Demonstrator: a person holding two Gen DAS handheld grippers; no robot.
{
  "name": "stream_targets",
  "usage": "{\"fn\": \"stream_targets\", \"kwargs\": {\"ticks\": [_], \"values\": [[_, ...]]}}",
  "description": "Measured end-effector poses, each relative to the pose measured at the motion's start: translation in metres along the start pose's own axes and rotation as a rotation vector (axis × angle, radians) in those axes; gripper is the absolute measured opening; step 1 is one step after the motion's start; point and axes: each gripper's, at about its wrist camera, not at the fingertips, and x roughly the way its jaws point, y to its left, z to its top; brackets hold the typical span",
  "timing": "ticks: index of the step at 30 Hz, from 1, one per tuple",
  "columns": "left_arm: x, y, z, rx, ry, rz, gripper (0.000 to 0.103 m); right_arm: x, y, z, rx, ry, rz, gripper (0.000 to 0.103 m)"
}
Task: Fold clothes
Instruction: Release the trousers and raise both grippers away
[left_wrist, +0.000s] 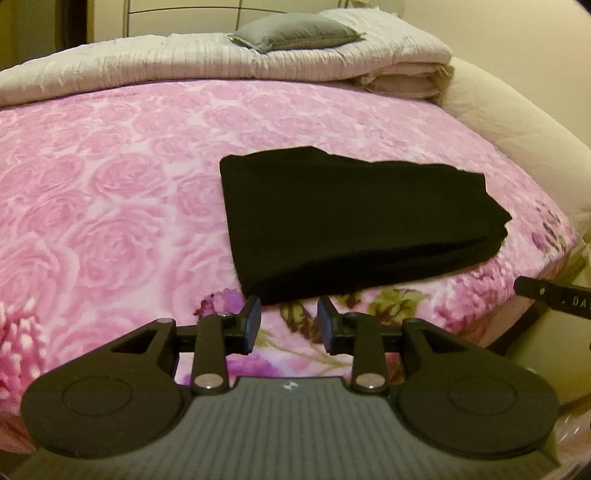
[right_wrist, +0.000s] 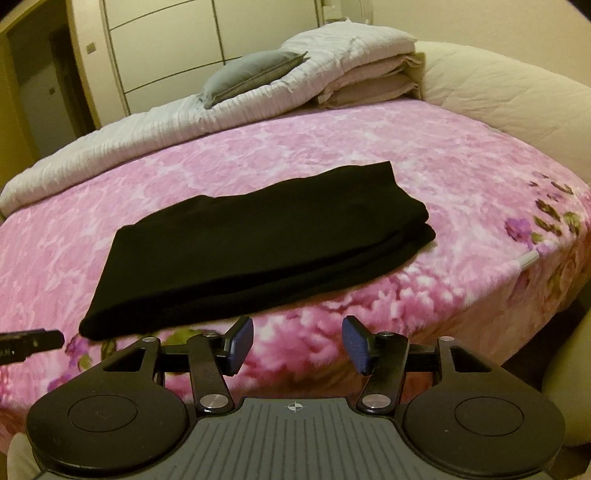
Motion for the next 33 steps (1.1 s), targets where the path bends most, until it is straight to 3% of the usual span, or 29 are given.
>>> {"fn": "stream_targets", "kwargs": {"ticks": [7,13,24,26,33], "values": [[-0.014,-0.016,-0.006,0.012,-0.008,0.054,0.032,-0.007,-0.008,0.006,-0.048,-0.046,0.012,0.058],[-0.024,-0.02,-0.01,0.036,-0.007,0.09,0.033,0.002,-0.013,0.001,0.002,-0.009,0.053,0.058],[-0.016,-0.01,-0.013,-0.001,0.026,0.116,0.035,0.017,-0.01,0.002,-0.03,0.022,0.063,0.058],[-0.013,-0.004,-0.013,-0.036,0.031,0.085,0.036,0.022,-0.012,0.002,-0.023,0.031,0.061,0.058],[0.009,0.053,-0.03,-0.477,0.025,-0.161,0.04,0.04,-0.029,-0.001,0.012,0.075,0.034,0.058]]}}
